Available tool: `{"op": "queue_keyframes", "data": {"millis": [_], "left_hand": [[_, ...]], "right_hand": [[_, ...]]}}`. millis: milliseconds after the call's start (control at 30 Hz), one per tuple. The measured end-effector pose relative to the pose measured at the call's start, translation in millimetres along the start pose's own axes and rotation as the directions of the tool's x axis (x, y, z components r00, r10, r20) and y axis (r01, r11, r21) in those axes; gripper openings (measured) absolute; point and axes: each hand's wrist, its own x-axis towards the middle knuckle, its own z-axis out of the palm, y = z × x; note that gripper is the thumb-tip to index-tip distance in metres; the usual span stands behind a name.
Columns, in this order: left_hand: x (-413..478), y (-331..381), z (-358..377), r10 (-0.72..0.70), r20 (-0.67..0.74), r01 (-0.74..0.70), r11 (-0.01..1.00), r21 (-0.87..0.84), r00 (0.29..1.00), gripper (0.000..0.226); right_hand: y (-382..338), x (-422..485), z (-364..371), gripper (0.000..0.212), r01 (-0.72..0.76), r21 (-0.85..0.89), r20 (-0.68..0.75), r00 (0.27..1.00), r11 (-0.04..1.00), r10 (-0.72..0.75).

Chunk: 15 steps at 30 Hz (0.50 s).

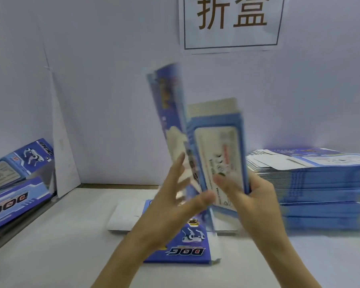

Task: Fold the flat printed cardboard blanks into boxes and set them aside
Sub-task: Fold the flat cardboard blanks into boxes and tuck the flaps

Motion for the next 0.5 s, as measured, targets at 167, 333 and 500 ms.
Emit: {"op": "queue_keyframes", "data": {"millis": [167,333,500], "left_hand": [[2.9,27.9,-52.7,-0.216,0.280,0.343,0.361,-0.867,0.935,0.098],[10.0,-3.4,-82.9,-0.083,0.316,0.311,0.522,-0.794,0.945,0.087],[25.6,3.6,-72.3,-0.154,0.149,0.203,0.885,-0.420,0.977,0.085]], "right_hand": [[-0.1,7.2,-2.5,0.044,0.524,-0.484,0.132,0.835,0.701,-0.534],[-16.0,14.6,-7.3,0.020,0.511,-0.465,0.263,0.859,0.723,-0.439],[-16.1,31.7,-16.1,0.043,0.146,-0.031,0.081,0.986,0.989,-0.143]]}}
